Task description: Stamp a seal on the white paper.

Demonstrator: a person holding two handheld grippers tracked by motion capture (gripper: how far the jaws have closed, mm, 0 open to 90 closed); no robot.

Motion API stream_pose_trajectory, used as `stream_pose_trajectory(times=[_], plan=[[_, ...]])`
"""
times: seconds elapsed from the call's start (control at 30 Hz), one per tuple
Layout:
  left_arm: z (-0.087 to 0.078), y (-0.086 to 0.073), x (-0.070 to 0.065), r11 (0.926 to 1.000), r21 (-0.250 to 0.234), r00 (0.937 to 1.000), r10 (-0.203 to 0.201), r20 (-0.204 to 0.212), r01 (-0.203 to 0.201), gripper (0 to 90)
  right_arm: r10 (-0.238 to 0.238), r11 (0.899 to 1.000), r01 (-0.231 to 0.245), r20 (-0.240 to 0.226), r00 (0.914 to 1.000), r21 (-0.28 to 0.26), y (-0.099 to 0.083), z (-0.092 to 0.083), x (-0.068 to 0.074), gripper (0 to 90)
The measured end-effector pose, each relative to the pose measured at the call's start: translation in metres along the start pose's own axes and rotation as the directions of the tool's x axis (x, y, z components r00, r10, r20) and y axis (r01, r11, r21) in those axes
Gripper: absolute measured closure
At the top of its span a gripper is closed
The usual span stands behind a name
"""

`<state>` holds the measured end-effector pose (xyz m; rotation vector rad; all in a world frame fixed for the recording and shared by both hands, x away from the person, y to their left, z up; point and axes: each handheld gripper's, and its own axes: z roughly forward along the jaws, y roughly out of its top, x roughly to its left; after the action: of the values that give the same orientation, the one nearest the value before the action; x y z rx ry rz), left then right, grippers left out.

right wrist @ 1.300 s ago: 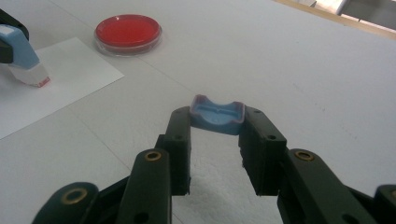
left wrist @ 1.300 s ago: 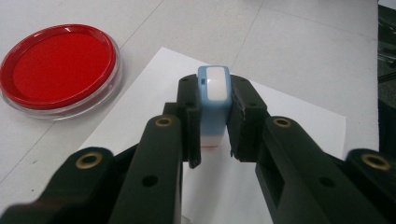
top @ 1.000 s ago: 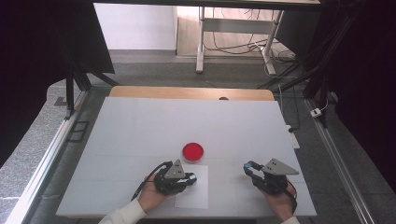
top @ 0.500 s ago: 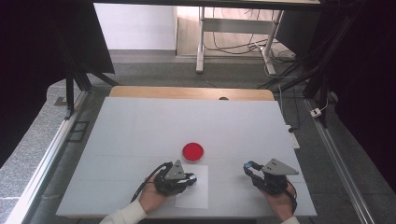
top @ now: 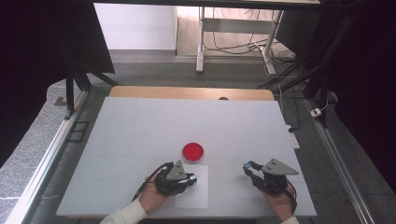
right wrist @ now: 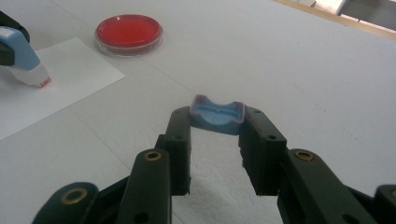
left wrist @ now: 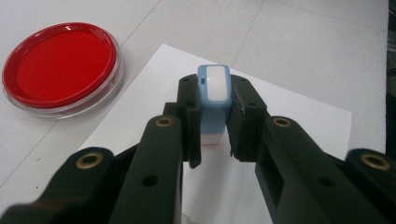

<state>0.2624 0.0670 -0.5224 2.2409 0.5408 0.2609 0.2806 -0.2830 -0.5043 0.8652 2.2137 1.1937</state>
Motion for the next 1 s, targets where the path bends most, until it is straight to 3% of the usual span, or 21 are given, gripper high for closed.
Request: stream_pose_trajectory(times=[0.67,1.0], plan=[[-0.0002,-0.0001,0.0010,0.9999,-0.009,0.9999,-0.013,0.006,0.013,76.1,0.003,1.000,-0.003,-0.002,1.0000,-0.003,-0.0001,-0.0005,-0.0004,64.3],[-0.0012,0.0003,0.0024,0.9988,-0.046,0.9998,-0.016,0.012,0.016,75.9,0.000,1.000,0.000,-0.004,1.0000,-0.003,0.0001,-0.0001,-0.0003,64.3]])
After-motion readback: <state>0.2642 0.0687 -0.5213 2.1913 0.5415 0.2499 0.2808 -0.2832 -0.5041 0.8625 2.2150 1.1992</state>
